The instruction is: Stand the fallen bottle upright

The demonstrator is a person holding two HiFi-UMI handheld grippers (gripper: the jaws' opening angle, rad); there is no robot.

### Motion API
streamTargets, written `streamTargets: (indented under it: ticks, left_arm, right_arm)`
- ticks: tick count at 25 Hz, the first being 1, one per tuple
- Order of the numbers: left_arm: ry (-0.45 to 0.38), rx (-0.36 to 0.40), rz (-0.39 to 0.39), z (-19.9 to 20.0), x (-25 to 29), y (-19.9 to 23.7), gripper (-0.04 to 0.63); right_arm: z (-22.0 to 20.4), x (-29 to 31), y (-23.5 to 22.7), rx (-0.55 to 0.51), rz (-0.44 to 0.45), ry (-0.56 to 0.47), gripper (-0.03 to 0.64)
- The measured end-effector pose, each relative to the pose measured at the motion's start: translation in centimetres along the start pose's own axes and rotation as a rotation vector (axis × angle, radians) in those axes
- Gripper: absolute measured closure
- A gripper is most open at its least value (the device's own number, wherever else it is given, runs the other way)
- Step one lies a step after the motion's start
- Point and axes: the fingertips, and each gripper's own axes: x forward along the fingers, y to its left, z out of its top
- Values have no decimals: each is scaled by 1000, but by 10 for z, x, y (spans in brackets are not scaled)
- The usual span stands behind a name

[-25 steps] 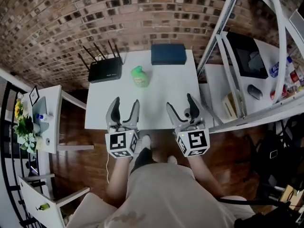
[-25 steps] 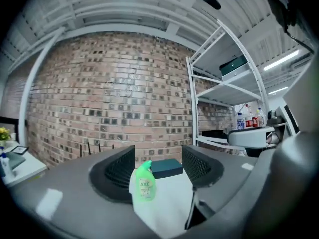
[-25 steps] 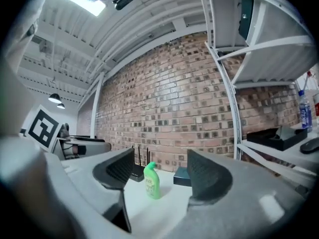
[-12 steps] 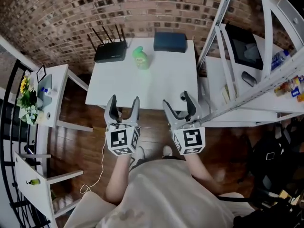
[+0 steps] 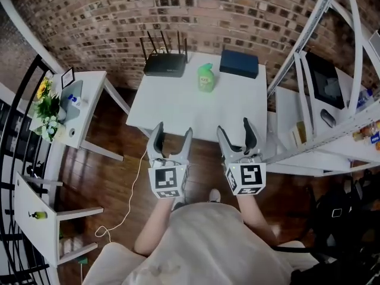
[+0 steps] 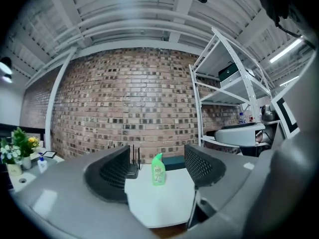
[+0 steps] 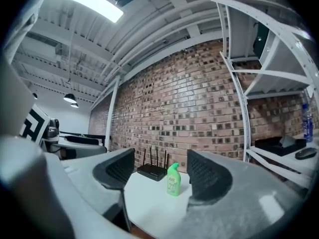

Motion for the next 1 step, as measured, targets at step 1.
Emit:
streamTargets:
  ticks: [1]
  left_arm:
    - [7, -15, 3, -2, -3, 8, 244]
  right_arm:
    - [3, 2, 6, -7, -1, -4, 302]
